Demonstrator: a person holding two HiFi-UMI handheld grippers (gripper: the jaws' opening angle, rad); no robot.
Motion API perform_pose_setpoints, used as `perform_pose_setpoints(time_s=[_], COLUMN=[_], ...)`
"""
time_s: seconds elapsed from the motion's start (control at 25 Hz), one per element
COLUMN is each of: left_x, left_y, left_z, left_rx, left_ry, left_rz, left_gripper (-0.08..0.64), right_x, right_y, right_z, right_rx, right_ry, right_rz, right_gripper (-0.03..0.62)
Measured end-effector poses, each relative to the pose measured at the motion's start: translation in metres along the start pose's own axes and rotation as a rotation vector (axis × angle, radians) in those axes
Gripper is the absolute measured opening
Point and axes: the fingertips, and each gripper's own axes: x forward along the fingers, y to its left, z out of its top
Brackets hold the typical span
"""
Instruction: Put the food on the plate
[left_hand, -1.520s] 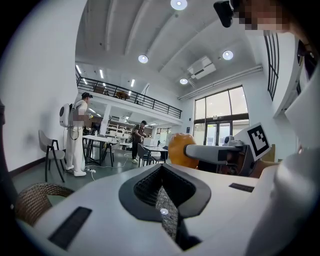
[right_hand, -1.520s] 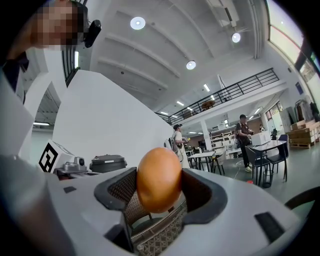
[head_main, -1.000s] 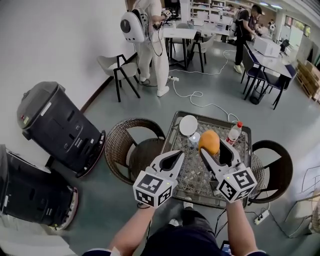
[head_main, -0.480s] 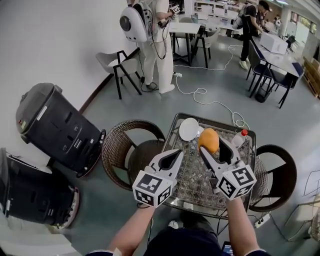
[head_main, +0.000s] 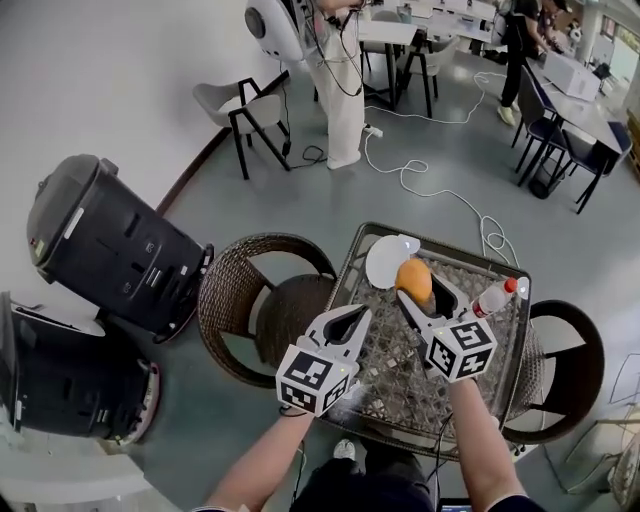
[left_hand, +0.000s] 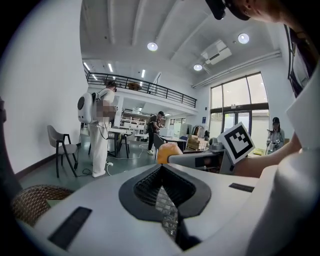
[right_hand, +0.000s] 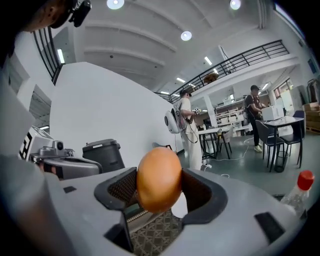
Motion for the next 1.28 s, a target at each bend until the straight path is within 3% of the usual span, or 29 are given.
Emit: perform_pose_setpoints(time_s=[0.52, 0.72, 1.28], left_x=[0.049, 0.055, 0.068], left_y=[0.061, 0.080, 0.091], left_z=[-0.062, -0.080, -0.107], left_rx=[-0.094, -0.119, -0.165], left_ry=[0.115, 0.150, 0.216], left_rz=[0.066, 0.085, 0.079], left_gripper=[0.009, 0.008, 0.008], right_x=[0.133, 0.171, 0.209], right_y=[-0.084, -0.098, -0.108], right_z=[-0.094, -0.126, -0.169], right_rx=[0.088, 0.079, 0.022], right_ry=[0.225, 0.299, 0.439], right_rz=[-0.040, -0.055, -0.074], right_gripper=[0.289, 0.289, 0.290])
